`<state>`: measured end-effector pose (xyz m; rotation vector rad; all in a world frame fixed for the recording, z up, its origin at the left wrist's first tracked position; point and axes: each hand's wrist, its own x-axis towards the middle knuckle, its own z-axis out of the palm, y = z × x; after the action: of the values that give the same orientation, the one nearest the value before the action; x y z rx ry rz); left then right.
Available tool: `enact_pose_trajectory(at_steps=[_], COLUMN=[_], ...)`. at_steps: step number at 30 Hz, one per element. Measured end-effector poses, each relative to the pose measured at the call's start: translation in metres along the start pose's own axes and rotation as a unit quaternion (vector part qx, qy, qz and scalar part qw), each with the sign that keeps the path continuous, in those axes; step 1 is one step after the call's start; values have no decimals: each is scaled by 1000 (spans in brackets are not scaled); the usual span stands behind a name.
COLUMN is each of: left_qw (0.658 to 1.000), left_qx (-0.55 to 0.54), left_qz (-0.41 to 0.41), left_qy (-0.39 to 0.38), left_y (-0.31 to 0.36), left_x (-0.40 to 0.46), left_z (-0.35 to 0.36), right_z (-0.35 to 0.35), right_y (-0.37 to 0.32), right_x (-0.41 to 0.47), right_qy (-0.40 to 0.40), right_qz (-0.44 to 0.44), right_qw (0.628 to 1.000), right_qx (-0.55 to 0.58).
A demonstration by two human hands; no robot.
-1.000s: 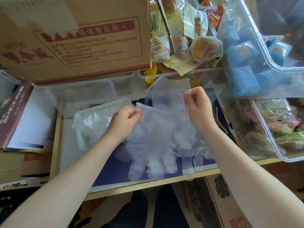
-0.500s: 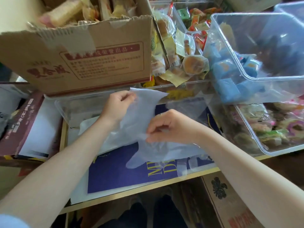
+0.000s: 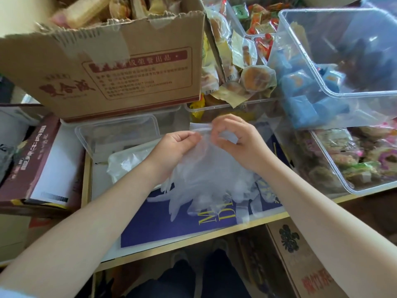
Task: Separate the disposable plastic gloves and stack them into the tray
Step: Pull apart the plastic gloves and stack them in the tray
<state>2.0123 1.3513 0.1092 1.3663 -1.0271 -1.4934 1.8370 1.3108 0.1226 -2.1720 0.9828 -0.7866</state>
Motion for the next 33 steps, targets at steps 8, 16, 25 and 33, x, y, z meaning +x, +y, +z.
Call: enact_pose_trajectory(at_steps=[8, 16, 25, 33], left_qw=[1000, 995, 929, 845], left_qx=[-7, 82, 358, 517], left_qz=[-5, 36, 58, -72], left_qy=[0, -53, -77, -116], left_y=[1, -4, -10, -35], left_x=[1, 0, -8, -6], left_z=[3, 10, 7, -16], right_z=[11, 4, -12, -18], right_y=[-8, 2, 15, 25], right_x=[-10, -4, 0, 3], right_qy=[-21, 51, 24, -7], right_qz=[-24, 20, 114, 126], right_qw=[998, 997, 992, 989], right_qx=[-61, -52, -37, -76])
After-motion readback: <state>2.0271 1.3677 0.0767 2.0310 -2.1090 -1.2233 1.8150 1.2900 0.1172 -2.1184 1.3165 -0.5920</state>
